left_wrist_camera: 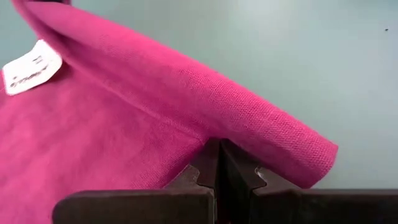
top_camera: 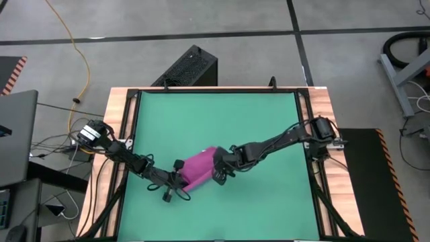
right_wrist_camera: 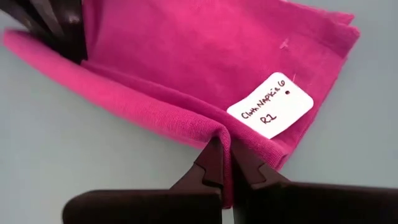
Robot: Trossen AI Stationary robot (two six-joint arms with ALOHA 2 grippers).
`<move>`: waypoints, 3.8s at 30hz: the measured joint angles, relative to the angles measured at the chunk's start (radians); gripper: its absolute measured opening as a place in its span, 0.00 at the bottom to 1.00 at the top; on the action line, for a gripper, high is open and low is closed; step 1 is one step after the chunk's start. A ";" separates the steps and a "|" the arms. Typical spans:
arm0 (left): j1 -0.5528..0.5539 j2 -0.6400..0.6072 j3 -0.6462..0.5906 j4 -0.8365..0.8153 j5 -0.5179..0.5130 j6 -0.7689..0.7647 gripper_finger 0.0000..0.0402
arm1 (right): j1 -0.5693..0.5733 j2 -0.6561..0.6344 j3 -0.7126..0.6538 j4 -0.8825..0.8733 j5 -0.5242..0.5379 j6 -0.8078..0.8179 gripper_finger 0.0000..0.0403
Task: Roll towel into tight, uniform cylinder
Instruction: Roll the pink towel
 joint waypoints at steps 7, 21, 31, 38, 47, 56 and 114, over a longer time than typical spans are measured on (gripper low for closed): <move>0.000 0.000 0.000 -0.003 0.001 0.000 0.00 | -0.032 0.018 0.000 0.031 -0.007 -0.056 0.04; 0.000 0.000 0.000 -0.025 0.002 -0.009 0.00 | -0.079 0.074 0.000 0.132 -0.036 -0.115 0.04; 0.000 0.000 0.000 -0.032 0.009 -0.026 0.00 | -0.111 0.095 0.000 0.126 -0.082 -0.111 0.04; -0.004 0.000 0.000 -0.033 0.021 -0.041 0.00 | -0.125 0.128 0.003 0.137 -0.081 -0.111 0.04; -0.053 -0.107 -0.003 -0.115 0.029 -0.157 0.00 | -0.114 0.152 0.005 0.136 -0.077 -0.088 0.04; -0.142 -0.421 -0.004 -0.404 -0.055 -0.398 0.00 | -0.107 0.153 0.003 0.132 -0.078 -0.070 0.04; -0.290 0.064 0.359 -0.834 -0.598 -0.487 0.00 | -0.062 0.126 -0.004 0.165 0.027 -0.135 0.23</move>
